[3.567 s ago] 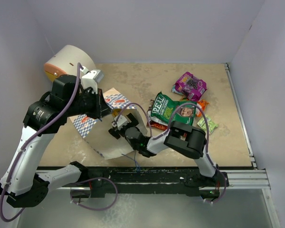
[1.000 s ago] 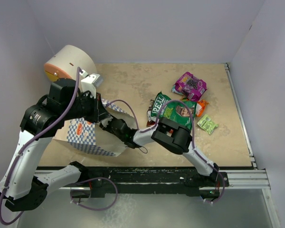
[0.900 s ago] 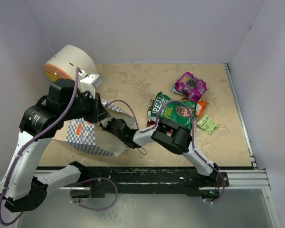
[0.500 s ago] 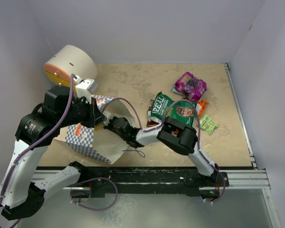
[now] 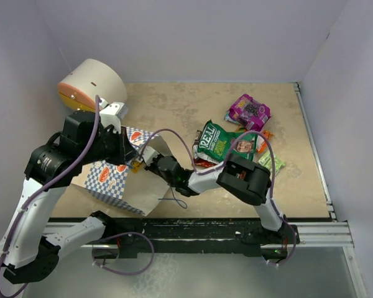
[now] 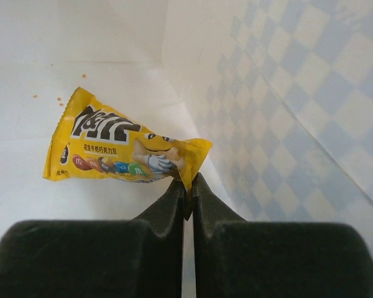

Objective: Take the snacks out of the paper bag
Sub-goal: Take out the snack from the paper bag.

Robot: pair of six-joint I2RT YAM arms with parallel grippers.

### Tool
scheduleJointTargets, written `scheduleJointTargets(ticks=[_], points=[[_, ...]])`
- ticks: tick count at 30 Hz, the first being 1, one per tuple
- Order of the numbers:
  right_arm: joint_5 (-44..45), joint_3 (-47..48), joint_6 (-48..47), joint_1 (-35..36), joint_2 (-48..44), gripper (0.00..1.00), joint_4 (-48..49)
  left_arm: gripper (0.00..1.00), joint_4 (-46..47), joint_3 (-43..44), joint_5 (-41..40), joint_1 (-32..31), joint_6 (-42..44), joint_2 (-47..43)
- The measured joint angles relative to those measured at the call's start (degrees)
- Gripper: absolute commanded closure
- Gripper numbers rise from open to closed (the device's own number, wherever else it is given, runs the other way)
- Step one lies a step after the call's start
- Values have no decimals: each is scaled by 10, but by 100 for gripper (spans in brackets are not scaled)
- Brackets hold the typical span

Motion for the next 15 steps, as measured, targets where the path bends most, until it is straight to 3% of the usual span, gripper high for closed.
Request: scheduleJointTargets(ticks=[8,15], points=[[-25,-89,37,4,-140,100,-26,100,14,0,-16,0,-22,25],[-89,-142,73,7,-285,100,-114,100,40,0,-28,0,-61,46]])
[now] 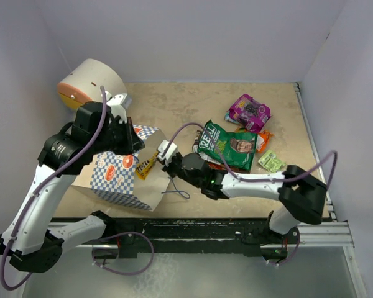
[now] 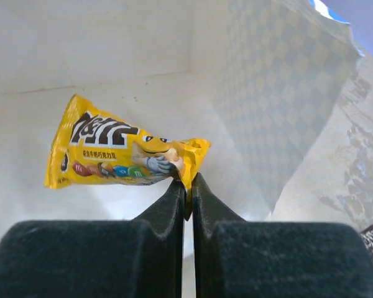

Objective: Take the snacks out of the paper bag
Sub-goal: Take out the snack from the paper bag, then place the snack at the center of the board.

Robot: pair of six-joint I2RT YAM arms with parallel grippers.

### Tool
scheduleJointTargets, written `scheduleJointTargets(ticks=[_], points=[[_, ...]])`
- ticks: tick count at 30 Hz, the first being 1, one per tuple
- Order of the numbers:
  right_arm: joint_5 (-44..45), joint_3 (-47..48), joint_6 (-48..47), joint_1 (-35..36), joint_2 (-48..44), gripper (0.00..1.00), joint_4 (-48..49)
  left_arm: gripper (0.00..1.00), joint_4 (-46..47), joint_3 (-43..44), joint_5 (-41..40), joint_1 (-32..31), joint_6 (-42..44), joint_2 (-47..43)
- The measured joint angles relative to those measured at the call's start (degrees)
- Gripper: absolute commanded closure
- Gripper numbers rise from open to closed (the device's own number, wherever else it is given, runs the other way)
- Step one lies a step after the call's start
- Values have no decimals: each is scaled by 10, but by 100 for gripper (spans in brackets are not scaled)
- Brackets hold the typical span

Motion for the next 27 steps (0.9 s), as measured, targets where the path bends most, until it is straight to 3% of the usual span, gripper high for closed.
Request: scheduleJointTargets(ticks=[10,17,20,27], points=[[17,3,97,3,-248,100,-282,100,15,0,-7,0,-57,18],[159,90,152,-5,-330,100,-487,100,4,-3,-41,0,-66,18],[197,121,172,-49,-329,100,-544,100,0,-3,-54,0,-68,18],[205,124,220,-226,-309,100,-603,100,-15,-3,-71,0,-64,18]])
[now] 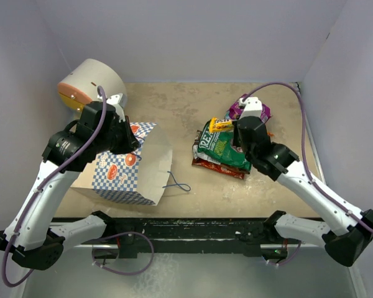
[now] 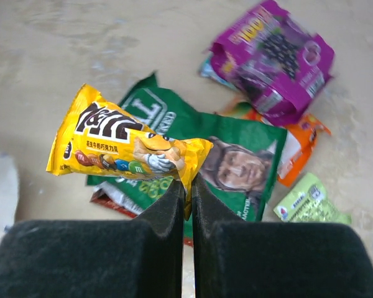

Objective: Take the snacks out of the paper bag
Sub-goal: Place the snack at the center of the board.

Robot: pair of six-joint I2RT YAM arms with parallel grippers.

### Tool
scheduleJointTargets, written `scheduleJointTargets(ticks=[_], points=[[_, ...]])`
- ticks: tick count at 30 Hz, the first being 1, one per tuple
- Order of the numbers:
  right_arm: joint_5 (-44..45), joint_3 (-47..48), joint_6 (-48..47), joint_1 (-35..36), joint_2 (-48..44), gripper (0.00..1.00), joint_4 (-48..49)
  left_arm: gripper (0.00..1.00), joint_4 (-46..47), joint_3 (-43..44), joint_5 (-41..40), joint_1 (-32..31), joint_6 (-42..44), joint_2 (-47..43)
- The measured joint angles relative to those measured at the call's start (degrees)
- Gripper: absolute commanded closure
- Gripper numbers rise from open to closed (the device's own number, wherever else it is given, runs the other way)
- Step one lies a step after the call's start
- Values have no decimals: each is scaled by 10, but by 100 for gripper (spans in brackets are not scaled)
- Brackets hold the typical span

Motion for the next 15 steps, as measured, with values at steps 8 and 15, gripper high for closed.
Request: scheduleJointTargets(ticks=[8,15], points=[[-27,-45,124,-138,41,100,-25,100,-8,3,-4,0,12,7],[-48,-105,221,-193,90,100,-40,100,-7,5,13,0,16,19]])
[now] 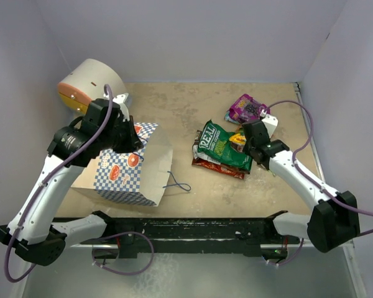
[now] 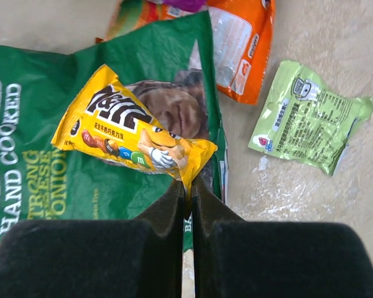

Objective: Take the snacks out of the paper bag
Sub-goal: Place the snack at the center of the board, then adjust the paper bag at the center of the board.

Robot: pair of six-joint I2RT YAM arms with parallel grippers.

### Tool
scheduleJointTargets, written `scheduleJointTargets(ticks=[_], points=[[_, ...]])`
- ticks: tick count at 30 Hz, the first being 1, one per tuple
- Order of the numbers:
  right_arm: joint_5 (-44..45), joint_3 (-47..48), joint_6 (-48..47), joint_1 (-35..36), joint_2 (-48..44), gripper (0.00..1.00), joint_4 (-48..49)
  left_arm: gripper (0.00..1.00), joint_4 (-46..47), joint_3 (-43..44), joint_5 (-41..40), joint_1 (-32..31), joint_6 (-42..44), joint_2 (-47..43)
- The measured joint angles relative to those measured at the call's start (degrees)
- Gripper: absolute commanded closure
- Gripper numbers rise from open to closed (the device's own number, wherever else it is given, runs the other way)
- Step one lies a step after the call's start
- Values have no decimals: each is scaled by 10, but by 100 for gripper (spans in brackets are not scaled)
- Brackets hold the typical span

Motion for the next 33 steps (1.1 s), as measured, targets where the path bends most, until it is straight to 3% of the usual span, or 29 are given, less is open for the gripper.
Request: scheduleJointTargets(ticks=[4,8,13,18,19,21,28,33], points=[[-1,-9,31,-7,25,99,0,100,4,7,19,0,0,13],[-13,-14,48,-7,25,82,-1,100,17,23,43,0,1,28],[-37,-32,58,-7,-9,52,-1,100,36,81,80,0,11,58],[-55,-34,49,-7,-53,38,-2,100,53,178,116,0,24,106],[-56,-33,43,-7,-63,31,-4,100,56,201,124,0,25,118],[-55,-21,29,-7,-83,3,-11,100,62,233,135,0,26,135],[-35,118,-36,-8,-115,0,-13,100,75,273,138,0,23,157],[-25,236,-81,-8,-96,0,-42,100,80,195,85,1,18,118]])
